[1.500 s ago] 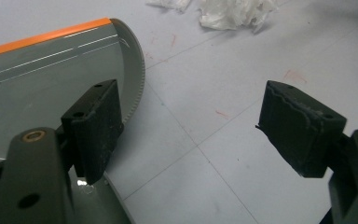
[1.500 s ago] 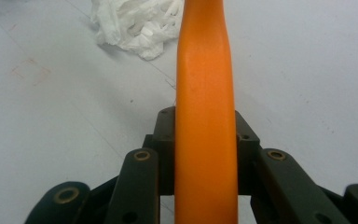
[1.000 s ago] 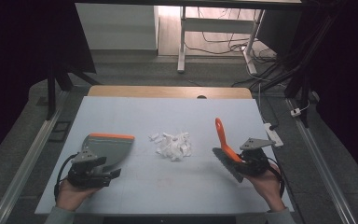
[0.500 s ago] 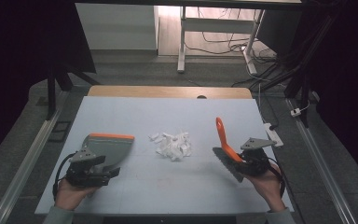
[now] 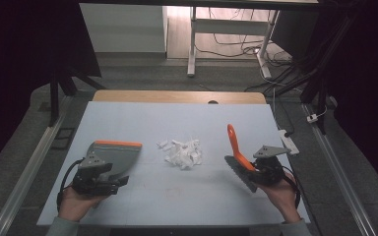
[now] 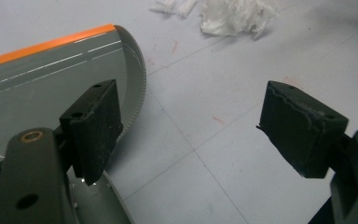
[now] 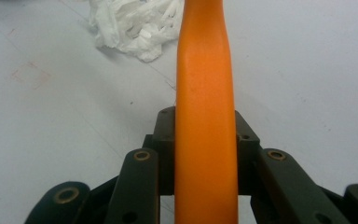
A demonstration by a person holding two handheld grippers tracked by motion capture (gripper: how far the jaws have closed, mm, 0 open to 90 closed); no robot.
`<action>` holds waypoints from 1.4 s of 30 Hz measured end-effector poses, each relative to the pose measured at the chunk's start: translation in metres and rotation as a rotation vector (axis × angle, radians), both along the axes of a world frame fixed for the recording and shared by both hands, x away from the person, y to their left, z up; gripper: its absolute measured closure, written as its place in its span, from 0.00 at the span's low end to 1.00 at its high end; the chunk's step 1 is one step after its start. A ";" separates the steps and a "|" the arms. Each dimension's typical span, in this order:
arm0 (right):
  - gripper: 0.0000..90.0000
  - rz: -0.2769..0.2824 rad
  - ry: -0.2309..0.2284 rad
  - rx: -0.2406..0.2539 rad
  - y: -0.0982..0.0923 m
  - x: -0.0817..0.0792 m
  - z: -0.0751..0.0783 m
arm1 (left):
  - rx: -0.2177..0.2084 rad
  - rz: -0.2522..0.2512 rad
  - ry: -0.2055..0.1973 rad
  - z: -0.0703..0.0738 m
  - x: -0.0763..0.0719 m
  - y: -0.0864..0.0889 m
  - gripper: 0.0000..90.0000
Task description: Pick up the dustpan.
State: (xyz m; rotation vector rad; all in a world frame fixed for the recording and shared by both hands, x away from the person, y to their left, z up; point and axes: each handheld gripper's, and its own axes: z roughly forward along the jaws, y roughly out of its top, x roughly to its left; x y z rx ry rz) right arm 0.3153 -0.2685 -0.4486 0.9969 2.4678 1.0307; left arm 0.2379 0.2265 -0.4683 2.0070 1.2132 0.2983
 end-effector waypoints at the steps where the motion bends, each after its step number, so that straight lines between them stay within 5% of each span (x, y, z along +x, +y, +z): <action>1: 0.78 -0.005 -0.007 0.006 -0.001 0.000 0.002 | -0.001 0.004 0.006 0.000 0.000 0.000 0.24; 13: 0.78 -0.006 -0.013 0.020 -0.005 0.000 0.004 | 0.074 0.108 0.111 0.005 0.025 0.001 0.24; 19: 0.78 -0.006 -0.012 0.014 -0.003 0.000 0.004 | 0.043 0.171 0.133 0.003 0.022 0.013 0.22; 25: 0.78 -0.001 -0.011 0.003 -0.001 -0.001 0.003 | 0.063 0.201 0.218 -0.007 0.019 0.022 0.18; 42: 0.78 0.004 -0.002 -0.013 0.002 0.000 -0.001 | 0.061 0.261 0.329 -0.033 0.022 0.038 0.15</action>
